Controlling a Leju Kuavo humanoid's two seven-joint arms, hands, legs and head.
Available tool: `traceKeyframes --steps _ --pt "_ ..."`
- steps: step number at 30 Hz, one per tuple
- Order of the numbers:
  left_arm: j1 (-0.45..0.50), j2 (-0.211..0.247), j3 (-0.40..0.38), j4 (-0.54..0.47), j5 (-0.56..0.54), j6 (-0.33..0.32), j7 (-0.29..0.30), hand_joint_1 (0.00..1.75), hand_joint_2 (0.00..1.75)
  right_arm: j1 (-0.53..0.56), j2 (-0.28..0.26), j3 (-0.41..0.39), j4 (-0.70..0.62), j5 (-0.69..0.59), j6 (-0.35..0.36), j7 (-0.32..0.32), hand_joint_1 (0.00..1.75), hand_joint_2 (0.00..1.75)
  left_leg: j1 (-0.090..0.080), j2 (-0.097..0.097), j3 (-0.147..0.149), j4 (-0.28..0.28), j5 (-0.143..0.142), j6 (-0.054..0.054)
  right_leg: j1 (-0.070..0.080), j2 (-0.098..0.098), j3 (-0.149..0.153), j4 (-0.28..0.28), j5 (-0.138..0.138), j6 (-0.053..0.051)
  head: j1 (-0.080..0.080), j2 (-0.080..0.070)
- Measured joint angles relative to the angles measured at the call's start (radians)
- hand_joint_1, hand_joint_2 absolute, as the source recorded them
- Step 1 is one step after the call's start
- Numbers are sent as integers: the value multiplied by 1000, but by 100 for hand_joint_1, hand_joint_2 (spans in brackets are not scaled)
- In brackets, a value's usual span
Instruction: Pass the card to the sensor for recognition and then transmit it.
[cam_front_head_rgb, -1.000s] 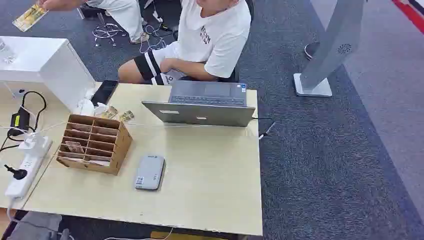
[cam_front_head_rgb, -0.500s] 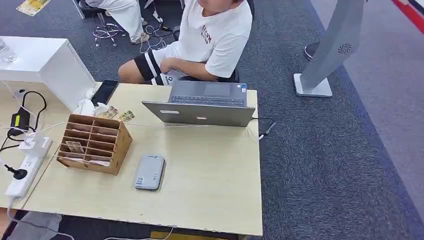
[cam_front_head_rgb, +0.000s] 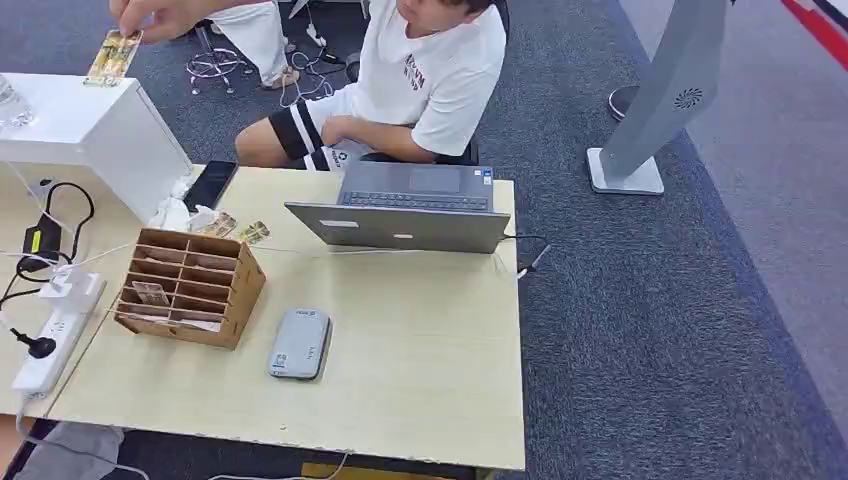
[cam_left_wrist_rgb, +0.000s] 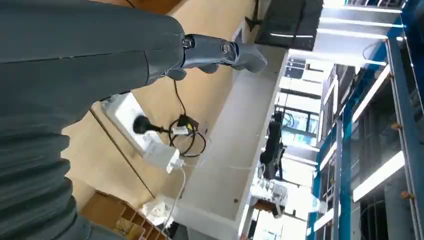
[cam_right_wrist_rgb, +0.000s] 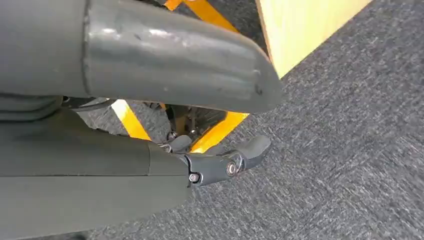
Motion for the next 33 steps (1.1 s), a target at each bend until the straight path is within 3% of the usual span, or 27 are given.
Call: traceKeyframes --steps 10,20,33 --pt "-43 64 -259 -32 -203 160 11 0 175 -11 11 36 8 60 -7 23 0 0 0 0 0 0 1 0 0 0 0 0 1 0 0 0" --pt "-147 138 -504 -17 -442 257 101 0 175 -17 19 76 10 106 -11 45 0 0 0 0 0 1 1 0 0 1 -1 0 2 1 0 0" --pt "-303 251 -796 44 -750 328 256 0 175 -26 35 125 15 172 -14 75 0 0 0 1 0 1 2 0 0 1 -1 0 3 2 0 0"
